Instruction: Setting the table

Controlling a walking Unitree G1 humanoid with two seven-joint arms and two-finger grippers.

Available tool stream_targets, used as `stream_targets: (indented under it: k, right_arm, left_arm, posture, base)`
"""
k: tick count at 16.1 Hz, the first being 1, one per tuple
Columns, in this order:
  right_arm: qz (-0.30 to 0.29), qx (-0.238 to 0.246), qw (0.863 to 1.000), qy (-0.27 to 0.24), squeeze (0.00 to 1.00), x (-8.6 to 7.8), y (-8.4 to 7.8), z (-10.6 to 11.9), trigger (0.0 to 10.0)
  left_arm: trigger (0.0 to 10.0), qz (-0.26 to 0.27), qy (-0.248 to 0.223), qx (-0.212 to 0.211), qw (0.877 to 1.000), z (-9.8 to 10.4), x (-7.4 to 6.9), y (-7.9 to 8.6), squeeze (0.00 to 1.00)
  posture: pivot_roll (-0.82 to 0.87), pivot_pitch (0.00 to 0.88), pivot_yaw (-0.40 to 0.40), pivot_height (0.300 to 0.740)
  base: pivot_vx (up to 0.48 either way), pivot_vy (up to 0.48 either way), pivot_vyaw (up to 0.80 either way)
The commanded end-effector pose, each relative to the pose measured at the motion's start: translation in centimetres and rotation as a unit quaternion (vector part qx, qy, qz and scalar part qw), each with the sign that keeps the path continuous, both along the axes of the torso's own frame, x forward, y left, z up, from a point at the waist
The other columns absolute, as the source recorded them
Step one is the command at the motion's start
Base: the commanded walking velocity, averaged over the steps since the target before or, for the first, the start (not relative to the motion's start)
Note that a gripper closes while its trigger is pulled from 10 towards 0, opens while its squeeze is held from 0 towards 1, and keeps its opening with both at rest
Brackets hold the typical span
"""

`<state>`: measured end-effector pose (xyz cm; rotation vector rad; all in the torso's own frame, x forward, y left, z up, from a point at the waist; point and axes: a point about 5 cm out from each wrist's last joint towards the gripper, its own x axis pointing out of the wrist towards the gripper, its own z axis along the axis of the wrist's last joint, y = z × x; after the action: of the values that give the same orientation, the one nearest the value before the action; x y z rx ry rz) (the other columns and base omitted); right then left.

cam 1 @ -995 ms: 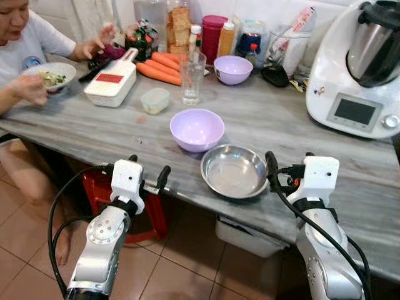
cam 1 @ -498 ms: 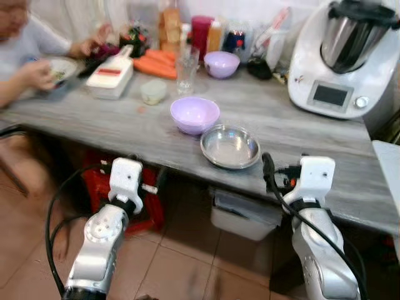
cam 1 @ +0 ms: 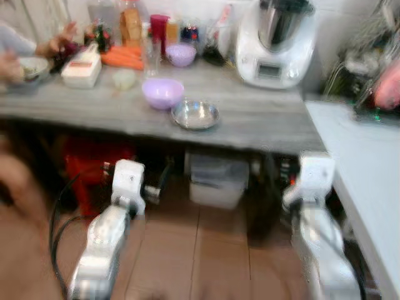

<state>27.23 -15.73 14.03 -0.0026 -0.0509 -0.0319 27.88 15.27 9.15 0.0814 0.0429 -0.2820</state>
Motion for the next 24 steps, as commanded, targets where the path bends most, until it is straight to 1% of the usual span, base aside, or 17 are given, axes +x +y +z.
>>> stream_targets:
  k: [1, 4, 6, 10, 19, 24]
  right_arm:
    - [-0.009, -0.001, 1.000, -0.001, 0.00, 0.01, -0.39, 0.07, 10.0]
    - [-0.011, 0.002, 1.000, -0.005, 0.00, 0.07, -0.30, 0.21, 10.0]
    - [-0.012, 0.004, 1.000, -0.005, 0.00, 0.03, -0.22, 0.16, 10.0]
    - [-0.012, 0.004, 1.000, -0.005, 0.00, -0.03, -0.31, 0.13, 10.0]
    - [0.006, 0.001, 1.000, -0.005, 0.00, -0.28, -0.03, 0.11, 10.0]
    - [0.013, -0.006, 1.000, -0.006, 0.00, -0.19, -0.03, 0.18, 10.0]
  left_arm:
    - [10.0, -0.011, -0.018, 0.006, 1.000, 0.94, 0.48, -0.42, 0.00]
    - [10.0, -0.023, -0.022, 0.004, 0.999, 1.04, 0.36, -0.44, 0.00]
    - [10.0, -0.037, -0.027, -0.007, 0.999, 1.20, 0.12, -0.46, 0.00]
    - [10.0, -0.041, -0.032, -0.009, 0.999, 1.39, 0.13, -1.00, 0.00]
    - [10.0, -0.050, -0.027, -0.008, 0.998, 1.30, 0.13, -1.08, 0.00]
    - [10.0, -0.054, -0.026, -0.007, 0.998, 1.20, 0.20, -1.31, 0.00]
  posture:
    - [-0.01, 0.013, -0.041, 0.740]
    - [0.00, 0.017, -0.043, 0.740]
    - [0.00, 0.019, -0.042, 0.740]
    - [-0.01, 0.023, -0.041, 0.740]
    - [-0.01, 0.023, -0.039, 0.740]
    - [-0.01, 0.019, -0.040, 0.740]
  base:
    - [-0.300, 0.000, -0.59]
    - [0.000, 0.000, -0.50]
    - [0.000, 0.000, 0.00]
    - [0.000, 0.000, 0.00]
    - [0.000, 0.000, 0.00]
    - [0.000, -0.272, 0.00]
